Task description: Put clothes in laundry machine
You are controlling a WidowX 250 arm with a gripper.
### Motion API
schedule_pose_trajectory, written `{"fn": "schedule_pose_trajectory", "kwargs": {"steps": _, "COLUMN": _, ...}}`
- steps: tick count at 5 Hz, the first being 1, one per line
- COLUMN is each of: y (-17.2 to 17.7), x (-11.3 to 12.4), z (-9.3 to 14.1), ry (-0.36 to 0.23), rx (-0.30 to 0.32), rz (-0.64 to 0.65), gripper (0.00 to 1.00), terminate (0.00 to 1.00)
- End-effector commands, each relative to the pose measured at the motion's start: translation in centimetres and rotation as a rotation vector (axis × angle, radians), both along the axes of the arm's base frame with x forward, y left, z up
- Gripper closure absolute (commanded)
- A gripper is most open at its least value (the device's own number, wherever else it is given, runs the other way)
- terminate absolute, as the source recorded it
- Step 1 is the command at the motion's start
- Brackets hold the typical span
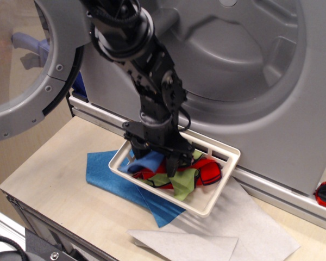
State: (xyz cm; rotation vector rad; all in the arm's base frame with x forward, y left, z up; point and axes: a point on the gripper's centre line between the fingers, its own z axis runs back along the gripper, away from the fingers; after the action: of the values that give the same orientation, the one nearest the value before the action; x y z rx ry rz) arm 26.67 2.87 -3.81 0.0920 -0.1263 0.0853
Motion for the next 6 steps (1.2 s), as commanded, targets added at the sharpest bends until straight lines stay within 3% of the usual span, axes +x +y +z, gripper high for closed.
{"fn": "schedule_pose_trajectory", "kwargs": {"steps": 1, "y": -0.1, "x": 1.1, "z": 5.7, "ry": -0.153, "rx": 0.128, "rz": -0.016, "gripper": 1.00, "terminate": 0.00}}
{"fn": "schedule_pose_trajectory", "kwargs": {"steps": 3, "y": -0.5, "x": 0.0, "z": 10.9, "ry": -0.259, "rx": 0.104, "rz": -0.042, "gripper": 1.00, "terminate": 0.00}}
{"fn": "schedule_pose_trajectory", "kwargs": {"steps": 4, "y": -1.1, "x": -0.5, "z": 13.9, "ry": -0.352, "rx": 0.057, "rz": -0.078, "gripper": 1.00, "terminate": 0.00}}
{"fn": "schedule_pose_trajectory", "kwargs": {"steps": 5, "y": -1.5, "x": 0.5, "z": 16.3, "ry": -0.412, "rx": 0.002, "rz": -0.080, "gripper": 1.00, "terminate": 0.00}}
{"fn": "schedule_pose_trajectory", "kwargs": {"steps": 6, "y": -2.3, "x": 2.5, "z": 17.1, "ry": -0.476, "rx": -0.004, "rz": -0.060, "gripper": 1.00, "terminate": 0.00}}
